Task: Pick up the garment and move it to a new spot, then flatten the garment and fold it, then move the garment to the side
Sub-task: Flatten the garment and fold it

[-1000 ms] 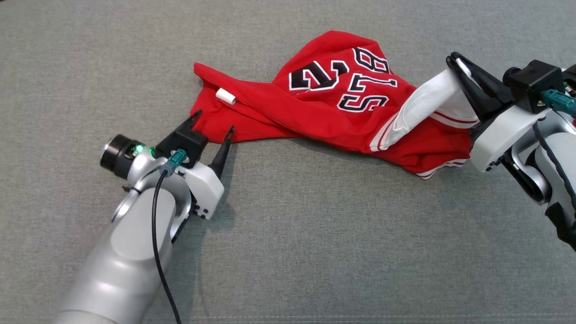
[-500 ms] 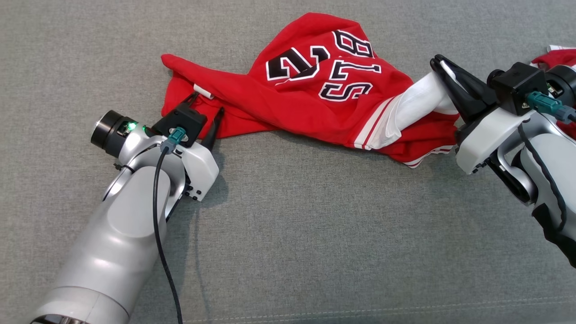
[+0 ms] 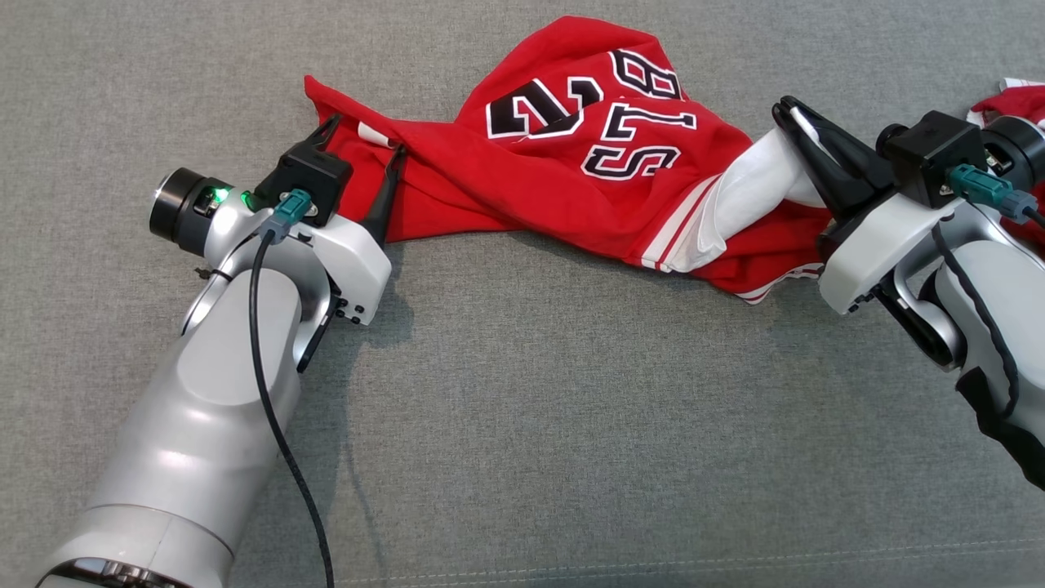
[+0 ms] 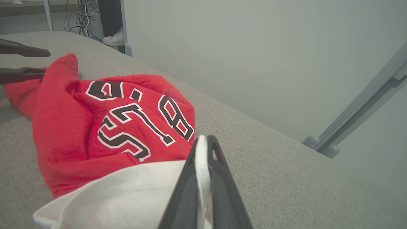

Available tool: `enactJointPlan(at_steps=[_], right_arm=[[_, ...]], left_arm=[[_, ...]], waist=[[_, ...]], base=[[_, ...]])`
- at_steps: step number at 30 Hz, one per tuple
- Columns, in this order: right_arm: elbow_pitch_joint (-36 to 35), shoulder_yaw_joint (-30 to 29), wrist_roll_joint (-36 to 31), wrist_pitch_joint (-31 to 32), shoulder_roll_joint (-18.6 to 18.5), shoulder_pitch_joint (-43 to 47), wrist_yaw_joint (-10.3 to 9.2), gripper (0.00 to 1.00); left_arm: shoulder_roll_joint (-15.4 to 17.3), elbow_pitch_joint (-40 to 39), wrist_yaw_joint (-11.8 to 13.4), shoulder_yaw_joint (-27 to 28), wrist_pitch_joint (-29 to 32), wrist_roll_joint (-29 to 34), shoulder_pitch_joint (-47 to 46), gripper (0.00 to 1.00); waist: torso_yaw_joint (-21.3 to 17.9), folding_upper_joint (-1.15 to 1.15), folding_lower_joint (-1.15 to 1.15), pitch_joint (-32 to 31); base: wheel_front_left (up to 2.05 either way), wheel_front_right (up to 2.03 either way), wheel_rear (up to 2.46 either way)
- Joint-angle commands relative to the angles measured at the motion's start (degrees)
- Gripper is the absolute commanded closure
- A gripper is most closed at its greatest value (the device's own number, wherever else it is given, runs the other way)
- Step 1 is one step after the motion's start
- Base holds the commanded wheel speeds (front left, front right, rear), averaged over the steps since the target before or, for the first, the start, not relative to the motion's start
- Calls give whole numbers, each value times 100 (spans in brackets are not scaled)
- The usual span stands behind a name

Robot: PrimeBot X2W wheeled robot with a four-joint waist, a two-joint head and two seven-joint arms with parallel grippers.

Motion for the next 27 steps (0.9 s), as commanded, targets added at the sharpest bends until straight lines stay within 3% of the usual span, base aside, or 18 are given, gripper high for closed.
enactJointPlan(at_steps=[1, 9, 13, 14, 18, 19, 20, 27], right_arm=[[-40, 9, 46, -90, -22, 55, -2, 100], [-14, 106, 89, -102, 66, -17, -2, 100], [-1, 158, 113, -109, 129, -72, -2, 100], [4, 161, 119, -111, 141, -82, -2, 100], [35, 154, 136, -117, 166, -81, -2, 100], [49, 146, 143, -119, 174, -75, -2, 100], [62, 137, 150, -120, 182, -68, -2, 100], [-1, -19, 171, -124, 162, -35, -2, 100]], left_arm=[[183, -88, 29, 171, -34, -63, -108, 0], [176, 406, -85, 308, -27, -250, -255, 0], [146, 885, -208, 403, 8, -435, -506, 7], [141, 956, -230, 417, 5, -467, -572, 11], [82, 1131, -323, 434, -12, -570, -760, 67], [66, 1156, -348, 420, -16, -583, -792, 95], [53, 1171, -372, 409, -19, -597, -816, 100], [132, 797, -438, 454, -31, -679, -895, 100]], waist=[[-1, 0, 0, -5], [-142, 0, 0, 53], [-260, 0, 0, 117], [-280, 0, 0, 127], [-314, 0, 0, 121], [-309, 0, 0, 109], [-301, 0, 0, 94], [-121, 0, 0, -96]], base=[[0, 0, 0], [0, 0, 0], [0, 0, 0], [0, 0, 0], [0, 0, 0], [0, 0, 0], [0, 0, 0], [0, 0, 0]])
